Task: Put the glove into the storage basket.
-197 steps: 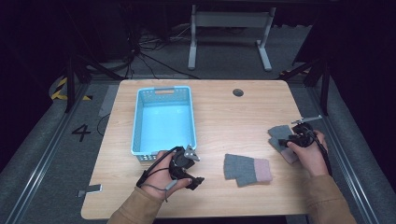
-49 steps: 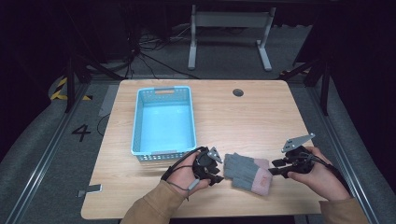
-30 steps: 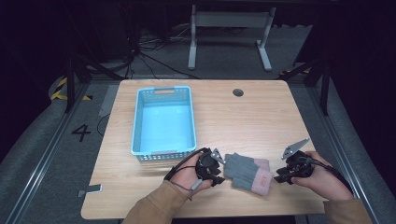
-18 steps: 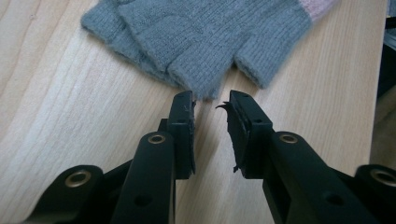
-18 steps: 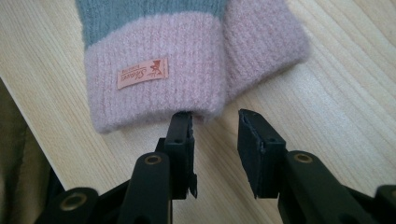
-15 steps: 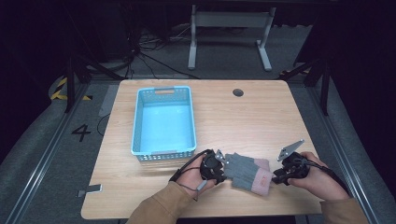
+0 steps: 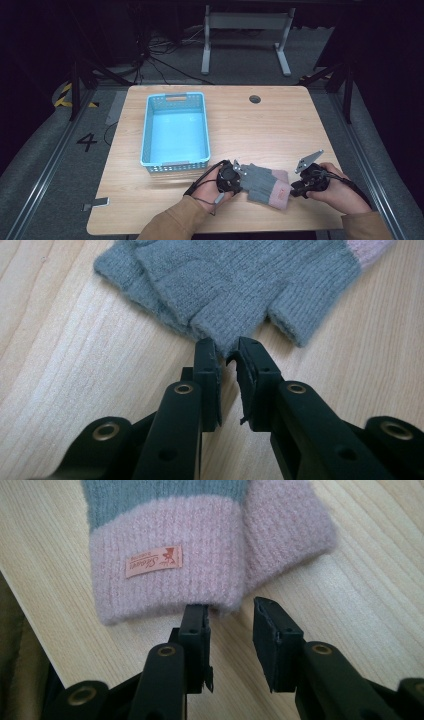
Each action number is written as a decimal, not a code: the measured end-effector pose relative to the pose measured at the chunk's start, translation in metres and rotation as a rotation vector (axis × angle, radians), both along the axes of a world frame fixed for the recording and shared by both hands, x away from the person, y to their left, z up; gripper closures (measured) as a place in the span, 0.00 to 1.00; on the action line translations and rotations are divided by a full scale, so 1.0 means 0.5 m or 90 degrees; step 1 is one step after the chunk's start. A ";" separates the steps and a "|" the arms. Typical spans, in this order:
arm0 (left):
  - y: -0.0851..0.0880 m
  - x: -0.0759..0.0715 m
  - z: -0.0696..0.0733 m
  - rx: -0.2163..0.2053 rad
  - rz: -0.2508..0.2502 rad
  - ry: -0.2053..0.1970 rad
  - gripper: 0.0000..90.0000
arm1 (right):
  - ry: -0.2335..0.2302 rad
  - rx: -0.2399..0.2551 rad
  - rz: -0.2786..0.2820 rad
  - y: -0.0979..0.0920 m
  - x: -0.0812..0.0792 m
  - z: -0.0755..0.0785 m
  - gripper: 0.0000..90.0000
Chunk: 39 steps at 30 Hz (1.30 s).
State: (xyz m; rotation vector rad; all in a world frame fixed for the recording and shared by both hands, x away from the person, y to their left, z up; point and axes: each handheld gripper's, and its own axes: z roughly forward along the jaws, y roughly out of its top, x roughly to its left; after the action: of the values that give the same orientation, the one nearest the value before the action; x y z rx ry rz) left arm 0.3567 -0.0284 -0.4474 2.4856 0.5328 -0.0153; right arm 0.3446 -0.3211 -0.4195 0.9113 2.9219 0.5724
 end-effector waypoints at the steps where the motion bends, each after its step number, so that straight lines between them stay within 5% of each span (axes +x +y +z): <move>1: -0.001 0.000 0.000 0.002 -0.001 -0.001 0.90 | -0.001 0.000 0.000 0.000 0.000 0.000 0.75; 10: -0.005 -0.001 0.001 0.012 0.004 -0.002 0.98 | -0.023 0.009 0.012 0.006 -0.004 0.012 0.78; 16: 0.000 -0.005 0.008 0.010 -0.003 -0.007 0.99 | -0.023 0.016 0.013 0.008 -0.007 0.025 0.95; 39: 0.014 -0.040 0.061 -0.031 -0.015 -0.021 0.99 | -0.103 0.075 -0.050 -0.007 0.001 0.068 0.97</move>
State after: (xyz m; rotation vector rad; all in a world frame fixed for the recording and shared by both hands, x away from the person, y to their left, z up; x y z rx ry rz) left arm 0.3366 -0.0216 -0.4170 2.4395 0.4844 0.0031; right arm 0.3449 -0.3245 -0.3856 0.9387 2.7213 0.7813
